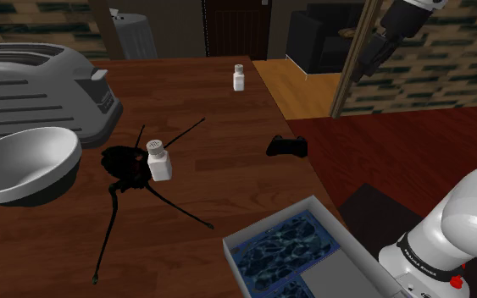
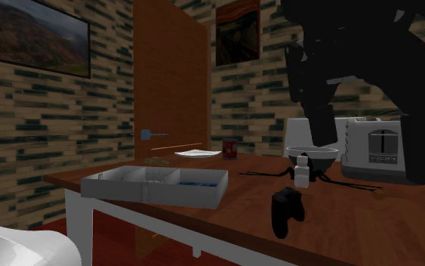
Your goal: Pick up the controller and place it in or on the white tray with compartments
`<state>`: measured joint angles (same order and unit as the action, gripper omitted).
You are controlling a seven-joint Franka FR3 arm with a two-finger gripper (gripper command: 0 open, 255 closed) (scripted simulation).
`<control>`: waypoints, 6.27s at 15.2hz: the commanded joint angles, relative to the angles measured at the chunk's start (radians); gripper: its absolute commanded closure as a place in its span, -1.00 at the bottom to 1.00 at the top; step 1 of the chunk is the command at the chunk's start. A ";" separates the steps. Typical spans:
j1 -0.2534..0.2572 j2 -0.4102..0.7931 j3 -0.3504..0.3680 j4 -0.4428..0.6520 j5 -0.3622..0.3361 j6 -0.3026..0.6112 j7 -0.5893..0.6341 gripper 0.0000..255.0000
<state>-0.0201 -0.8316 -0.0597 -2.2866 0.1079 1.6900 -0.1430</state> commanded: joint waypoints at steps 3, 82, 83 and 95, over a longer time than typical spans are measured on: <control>0.011 0.009 0.056 -0.011 0.006 0.005 0.042 -1.00; 0.088 0.720 0.698 0.438 -0.234 -0.351 0.352 1.00; 0.088 0.720 0.698 0.452 -0.235 -0.365 0.350 1.00; 0.088 0.750 0.705 0.641 -0.255 -0.530 0.337 1.00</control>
<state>0.0669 -0.0851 0.6431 -1.6633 -0.1458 1.1759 0.1923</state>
